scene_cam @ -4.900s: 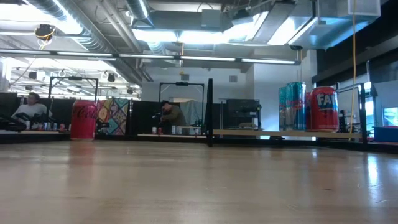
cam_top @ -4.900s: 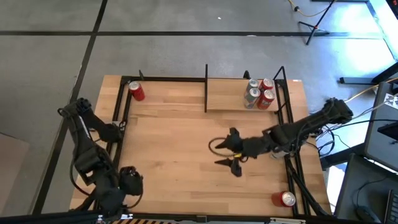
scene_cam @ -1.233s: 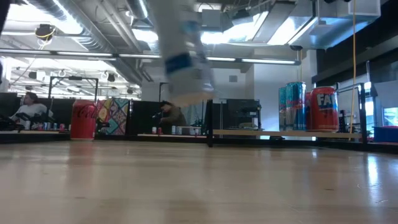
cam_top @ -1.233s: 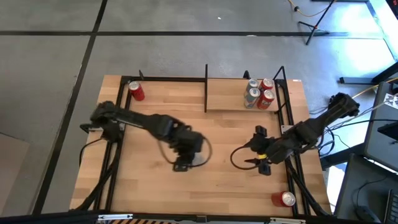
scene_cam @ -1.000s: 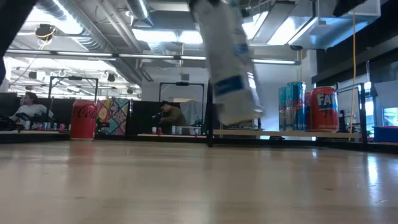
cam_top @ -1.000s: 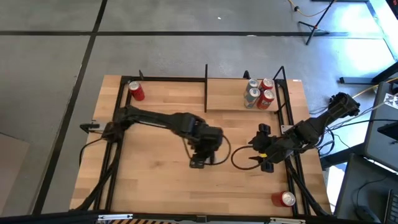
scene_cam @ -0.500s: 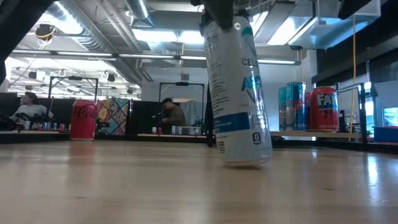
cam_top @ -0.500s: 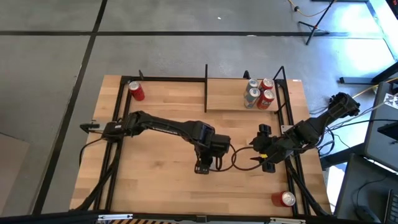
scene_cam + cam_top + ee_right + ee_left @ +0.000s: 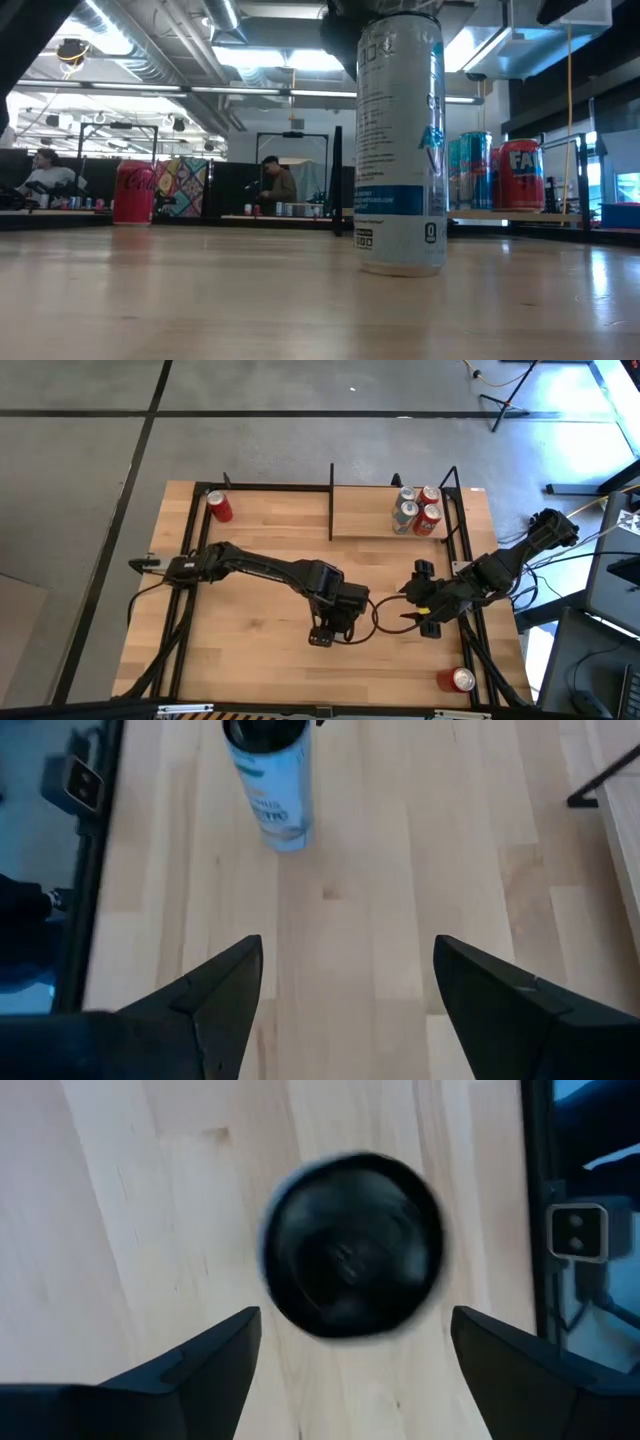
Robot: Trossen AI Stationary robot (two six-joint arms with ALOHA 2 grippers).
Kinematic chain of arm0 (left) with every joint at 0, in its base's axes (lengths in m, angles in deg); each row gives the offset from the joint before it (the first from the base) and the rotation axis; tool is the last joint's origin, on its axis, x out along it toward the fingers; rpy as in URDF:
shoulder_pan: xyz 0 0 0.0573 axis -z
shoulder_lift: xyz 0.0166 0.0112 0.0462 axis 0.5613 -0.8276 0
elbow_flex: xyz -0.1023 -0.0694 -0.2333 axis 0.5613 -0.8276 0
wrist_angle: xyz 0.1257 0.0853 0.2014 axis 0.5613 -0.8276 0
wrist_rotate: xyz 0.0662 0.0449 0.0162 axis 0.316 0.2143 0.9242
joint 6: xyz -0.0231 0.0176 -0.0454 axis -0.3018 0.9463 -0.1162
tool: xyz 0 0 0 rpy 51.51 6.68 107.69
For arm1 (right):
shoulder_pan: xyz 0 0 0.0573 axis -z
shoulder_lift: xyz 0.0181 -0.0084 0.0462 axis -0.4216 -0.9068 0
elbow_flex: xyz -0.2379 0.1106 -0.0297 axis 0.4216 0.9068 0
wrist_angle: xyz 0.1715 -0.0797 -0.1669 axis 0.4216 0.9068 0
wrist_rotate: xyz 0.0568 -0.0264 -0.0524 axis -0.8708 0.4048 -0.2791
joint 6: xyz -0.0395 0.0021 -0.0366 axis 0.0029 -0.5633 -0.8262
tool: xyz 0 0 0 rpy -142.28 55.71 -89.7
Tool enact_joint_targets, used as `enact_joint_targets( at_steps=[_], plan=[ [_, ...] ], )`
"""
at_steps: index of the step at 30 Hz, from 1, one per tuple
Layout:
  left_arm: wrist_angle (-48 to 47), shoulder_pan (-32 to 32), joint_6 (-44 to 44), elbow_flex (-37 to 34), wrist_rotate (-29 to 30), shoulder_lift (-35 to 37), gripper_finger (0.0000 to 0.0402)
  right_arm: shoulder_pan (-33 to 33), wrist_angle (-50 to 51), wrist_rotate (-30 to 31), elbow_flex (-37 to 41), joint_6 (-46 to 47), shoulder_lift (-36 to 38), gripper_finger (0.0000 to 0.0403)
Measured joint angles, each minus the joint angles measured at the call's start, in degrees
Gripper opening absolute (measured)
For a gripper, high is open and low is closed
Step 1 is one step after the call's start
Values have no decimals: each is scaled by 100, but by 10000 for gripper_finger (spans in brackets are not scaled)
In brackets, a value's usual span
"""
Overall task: Place canned beverage on shelf
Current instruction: Put the bottom white soda can on the shelf
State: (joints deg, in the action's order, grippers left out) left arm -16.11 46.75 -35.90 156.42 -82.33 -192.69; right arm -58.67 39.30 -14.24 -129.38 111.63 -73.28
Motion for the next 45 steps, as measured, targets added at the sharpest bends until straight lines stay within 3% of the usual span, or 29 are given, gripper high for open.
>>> enact_joint_targets(
  at_steps=[4, 9, 12, 15, 19, 25, 30, 35, 45],
  plan=[
    [-402, 174, -308, 62, 287, 215, 315, 0, -393, 5, 2, 0, 0, 280],
    [-691, 688, -889, -40, 1274, 715, 315, 0, -1339, 251, 1, -50, -201, 280],
    [-727, 1102, -1154, -234, 1398, 977, 316, 0, -2000, 256, 2, -328, -544, 280],
    [-741, 1512, -1531, -718, 1838, 1340, 316, 0, -2604, 245, 2, -519, -976, 280],
    [-570, 2093, -2453, -1887, 2287, 2148, 316, 133, -2912, 98, -191, -433, -1566, 280],
    [726, 3088, -4299, -4020, 2627, 3463, 316, 606, -2597, -385, -1122, -235, -2552, 280],
    [1678, 3844, -5597, -5128, 2873, 4061, 316, 956, -1439, -844, -2143, 140, -3363, 280],
    [1876, 4268, -6099, -5401, 3061, 4142, 316, 1036, -954, -843, -2754, 136, -3794, 280],
    [1880, 4448, -6111, -5419, 3308, 4142, 316, 1014, -517, -580, -2788, 197, -3919, 280]
  ],
)
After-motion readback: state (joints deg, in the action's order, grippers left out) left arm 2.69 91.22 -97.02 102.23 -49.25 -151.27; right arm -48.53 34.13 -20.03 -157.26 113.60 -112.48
